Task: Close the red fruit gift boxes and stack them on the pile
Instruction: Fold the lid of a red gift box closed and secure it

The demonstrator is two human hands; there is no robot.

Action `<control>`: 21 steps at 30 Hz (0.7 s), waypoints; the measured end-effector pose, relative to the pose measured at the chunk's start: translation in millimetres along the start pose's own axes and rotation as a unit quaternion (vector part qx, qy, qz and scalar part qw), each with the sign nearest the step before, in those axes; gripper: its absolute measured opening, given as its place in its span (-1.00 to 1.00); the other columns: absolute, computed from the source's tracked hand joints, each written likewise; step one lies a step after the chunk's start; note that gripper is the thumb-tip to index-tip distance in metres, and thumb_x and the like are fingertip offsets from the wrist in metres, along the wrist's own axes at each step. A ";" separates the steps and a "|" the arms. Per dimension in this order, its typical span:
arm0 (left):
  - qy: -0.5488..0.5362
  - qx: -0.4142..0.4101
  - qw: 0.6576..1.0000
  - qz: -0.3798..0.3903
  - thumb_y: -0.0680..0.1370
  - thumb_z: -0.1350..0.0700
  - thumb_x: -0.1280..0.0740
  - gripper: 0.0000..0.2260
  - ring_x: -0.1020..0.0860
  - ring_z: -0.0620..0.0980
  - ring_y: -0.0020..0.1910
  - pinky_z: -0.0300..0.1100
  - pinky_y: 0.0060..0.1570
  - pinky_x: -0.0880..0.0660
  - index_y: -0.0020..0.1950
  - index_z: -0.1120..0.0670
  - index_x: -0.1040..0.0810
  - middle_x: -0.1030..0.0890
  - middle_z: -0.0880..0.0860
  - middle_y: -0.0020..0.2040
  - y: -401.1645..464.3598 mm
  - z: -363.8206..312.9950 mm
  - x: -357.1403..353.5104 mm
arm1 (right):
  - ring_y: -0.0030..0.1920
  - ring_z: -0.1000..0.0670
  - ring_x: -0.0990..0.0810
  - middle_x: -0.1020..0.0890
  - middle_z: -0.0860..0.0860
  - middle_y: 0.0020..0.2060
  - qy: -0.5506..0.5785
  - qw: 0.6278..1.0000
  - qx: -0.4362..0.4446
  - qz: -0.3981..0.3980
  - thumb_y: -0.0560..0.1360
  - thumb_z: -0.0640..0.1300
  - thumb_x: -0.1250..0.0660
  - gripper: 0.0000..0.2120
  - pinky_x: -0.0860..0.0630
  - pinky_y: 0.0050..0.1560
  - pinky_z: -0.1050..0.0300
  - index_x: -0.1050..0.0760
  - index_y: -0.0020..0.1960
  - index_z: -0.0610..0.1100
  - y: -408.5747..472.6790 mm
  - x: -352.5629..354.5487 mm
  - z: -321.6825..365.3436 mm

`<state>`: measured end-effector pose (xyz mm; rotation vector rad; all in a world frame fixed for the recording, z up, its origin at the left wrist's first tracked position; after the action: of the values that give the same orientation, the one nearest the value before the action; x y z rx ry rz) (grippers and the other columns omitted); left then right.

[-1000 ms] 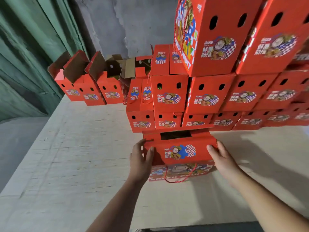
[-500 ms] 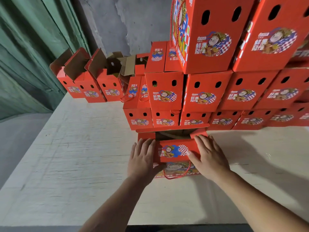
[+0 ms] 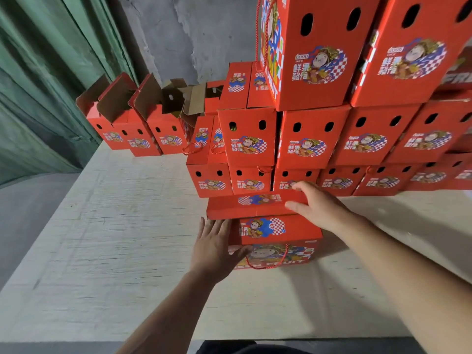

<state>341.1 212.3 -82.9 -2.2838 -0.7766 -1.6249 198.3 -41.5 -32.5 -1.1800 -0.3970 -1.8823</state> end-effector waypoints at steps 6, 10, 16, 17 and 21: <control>-0.147 0.045 0.973 -0.175 0.63 -0.23 -0.29 -0.74 -0.65 -0.04 -0.04 0.05 -0.08 -0.61 0.06 -0.08 -0.65 -0.70 -0.15 -0.03 -14.6 7.6 26.4 | 0.60 0.11 -0.12 0.00 0.16 0.67 -0.093 0.991 0.059 0.075 0.49 0.47 -0.15 -0.14 -0.29 0.50 -0.09 0.00 0.67 0.16 12.3 -1.2 -11.5; -0.008 0.064 0.981 -0.181 0.52 -0.25 -0.46 -0.61 -0.60 0.15 0.14 0.10 0.16 -0.50 0.18 0.00 -0.65 -0.68 -0.03 0.15 20.8 12.4 49.0 | 0.56 -0.09 -0.25 -0.31 0.01 0.58 -0.240 0.962 0.116 0.058 0.38 0.54 0.19 -0.03 -0.41 0.42 -0.10 -0.10 0.64 0.06 15.9 -3.6 -4.8; 0.102 0.040 0.992 0.069 0.63 -0.36 -0.14 -0.30 -0.45 0.18 0.44 0.09 0.42 -0.35 0.69 -0.11 -0.06 -0.49 0.08 0.49 75.5 12.1 31.8 | 0.21 -0.13 -0.64 -0.63 -0.03 0.25 -0.371 0.912 0.172 -0.021 0.55 0.42 0.22 -0.28 -0.66 0.02 -0.09 -0.07 0.59 0.08 22.1 -3.8 -5.4; 0.155 0.029 0.985 0.064 0.62 -0.38 -0.06 -0.31 -0.48 0.18 0.39 0.09 0.39 -0.39 0.68 -0.10 -0.07 -0.50 0.08 0.44 74.4 10.6 26.7 | 0.36 -0.17 -0.54 -0.51 -0.08 0.42 -0.361 0.920 0.155 0.006 0.60 0.38 0.14 -0.34 -0.62 0.17 -0.13 0.01 0.61 0.11 19.8 -11.0 -7.6; 0.199 0.028 0.978 0.061 0.53 -0.45 0.20 -0.22 -0.42 0.14 0.37 0.09 0.35 -0.44 0.65 -0.11 -0.20 -0.45 0.05 0.41 66.8 12.4 15.6 | 0.58 -0.22 -0.09 -0.09 -0.09 0.62 -0.289 0.951 0.088 0.060 0.65 0.35 0.04 -0.33 -0.37 0.46 -0.25 0.26 0.64 0.23 11.6 -25.0 -12.1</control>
<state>391.2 167.1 -65.3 -1.8363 -0.5639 -1.8871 205.2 -43.6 -61.7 -1.5821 -0.7738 -1.3380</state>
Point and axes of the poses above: each hand's wrist, its own y-axis towards the middle knuckle, its own x-axis out of the back of the hand, z = x × y, the point moved 3 cm from there along y, towards the middle knuckle
